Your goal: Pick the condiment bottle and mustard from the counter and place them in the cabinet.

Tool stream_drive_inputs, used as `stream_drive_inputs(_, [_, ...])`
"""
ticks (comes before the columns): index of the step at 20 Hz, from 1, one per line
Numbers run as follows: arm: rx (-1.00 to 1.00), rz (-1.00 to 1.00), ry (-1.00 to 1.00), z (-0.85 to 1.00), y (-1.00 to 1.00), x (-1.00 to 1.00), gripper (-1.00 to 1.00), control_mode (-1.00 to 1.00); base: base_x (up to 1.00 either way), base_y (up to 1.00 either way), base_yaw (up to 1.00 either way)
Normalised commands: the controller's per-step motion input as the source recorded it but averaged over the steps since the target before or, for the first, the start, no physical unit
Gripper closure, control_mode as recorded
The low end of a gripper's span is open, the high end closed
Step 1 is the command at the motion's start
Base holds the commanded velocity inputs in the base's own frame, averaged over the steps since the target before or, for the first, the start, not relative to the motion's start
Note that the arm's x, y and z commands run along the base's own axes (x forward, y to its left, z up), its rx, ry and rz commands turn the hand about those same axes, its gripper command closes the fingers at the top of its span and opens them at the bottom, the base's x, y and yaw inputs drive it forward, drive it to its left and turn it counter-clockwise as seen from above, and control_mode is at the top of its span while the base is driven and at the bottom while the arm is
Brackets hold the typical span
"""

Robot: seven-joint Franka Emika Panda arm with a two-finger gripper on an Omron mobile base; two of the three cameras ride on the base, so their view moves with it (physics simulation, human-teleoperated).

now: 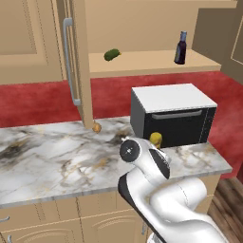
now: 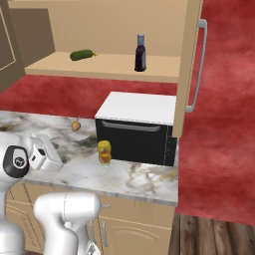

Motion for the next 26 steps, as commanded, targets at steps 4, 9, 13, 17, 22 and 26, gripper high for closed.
stream_drive_inputs(4, [-0.08,0.0,-0.02,-0.18,-0.16,0.0,-1.0,-1.0,0.0,0.0,0.0])
stream_drive_inputs(9, [-0.03,0.0,-0.03,-0.16,-0.25,0.06,-1.0,-1.0,0.0,0.0,0.0])
stream_drive_inputs(13, [0.0,0.0,-0.03,-0.18,-0.32,0.2,-1.0,-1.0,0.0,0.0,0.0])
stream_drive_inputs(17, [0.0,0.0,-0.02,-0.21,-0.31,0.25,-1.0,-1.0,0.0,0.0,0.0])
stream_drive_inputs(22, [0.0,0.0,-0.01,-0.19,-0.2,0.29,-1.0,-1.0,0.0,0.0,0.0])
stream_drive_inputs(26, [0.0,0.0,-0.01,-0.19,-0.05,0.31,-1.0,-1.0,0.0,0.0,0.0])
